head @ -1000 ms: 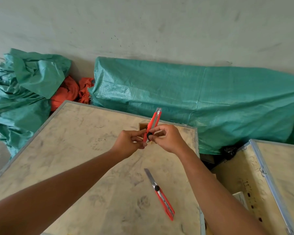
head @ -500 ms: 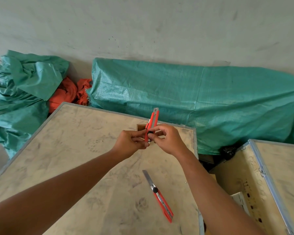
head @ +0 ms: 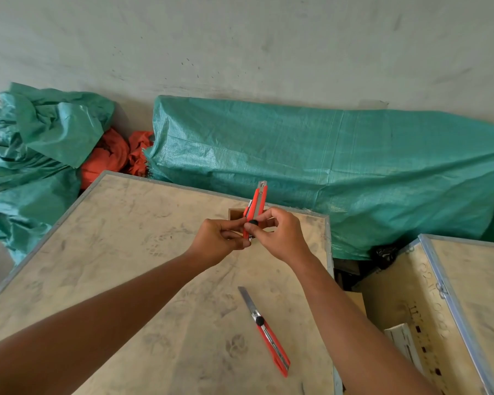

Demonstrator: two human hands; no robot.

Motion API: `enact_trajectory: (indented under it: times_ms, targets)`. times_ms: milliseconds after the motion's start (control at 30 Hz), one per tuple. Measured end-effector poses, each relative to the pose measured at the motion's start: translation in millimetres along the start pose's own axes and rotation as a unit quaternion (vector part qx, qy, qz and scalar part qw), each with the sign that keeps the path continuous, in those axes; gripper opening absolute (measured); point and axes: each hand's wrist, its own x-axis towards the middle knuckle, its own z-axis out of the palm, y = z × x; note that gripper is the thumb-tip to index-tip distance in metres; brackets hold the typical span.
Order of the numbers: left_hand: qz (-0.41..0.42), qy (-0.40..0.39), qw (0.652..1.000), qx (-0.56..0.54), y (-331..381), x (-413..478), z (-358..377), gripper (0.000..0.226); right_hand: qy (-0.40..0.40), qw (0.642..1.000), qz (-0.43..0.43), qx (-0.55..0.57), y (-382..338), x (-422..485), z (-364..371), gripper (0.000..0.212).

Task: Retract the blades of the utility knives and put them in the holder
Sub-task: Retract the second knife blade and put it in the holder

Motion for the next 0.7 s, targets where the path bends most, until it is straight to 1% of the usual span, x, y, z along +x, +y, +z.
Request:
enact_trajectory:
  times_ms: [67, 200, 367, 433, 500, 567, 633, 700]
  targets:
    - [0.001, -0.002, 1.000, 0.015, -3, 3, -1, 0.049, -0.006, 1.000, 0.019, 0.014, 5, 4, 4, 0.023]
    - [-0.021, -0.003, 0.999, 0.035, -16, 13, -5, 0.052, 0.002, 0.991, 0.071, 0.115, 23, 22, 11, 0.020]
    - [-0.041, -0.006, 0.997, 0.063, -34, 38, -9, 0.055, 0.006, 0.993, 0.074, 0.090, 39, 58, 14, 0.035]
    - [-0.035, 0.008, 0.993, 0.110, -39, 57, -13, 0.056, 0.019, 0.991, 0.088, 0.095, 43, 72, 15, 0.037]
    - [-0.018, 0.026, 0.986, 0.166, -48, 77, -18, 0.058, 0.040, 0.989, 0.104, 0.096, 49, 86, 19, 0.032]
    - [-0.012, 0.035, 0.976, 0.216, -56, 96, -23, 0.062, 0.058, 0.990, 0.103, 0.077, 55, 96, 26, 0.032]
    - [-0.034, 0.028, 0.960, 0.276, -66, 113, -25, 0.073, 0.073, 0.991, 0.094, 0.057, 64, 104, 36, 0.034]
    - [-0.061, 0.003, 0.943, 0.327, -76, 126, -24, 0.083, 0.082, 0.992, 0.087, 0.029, 73, 108, 47, 0.036]
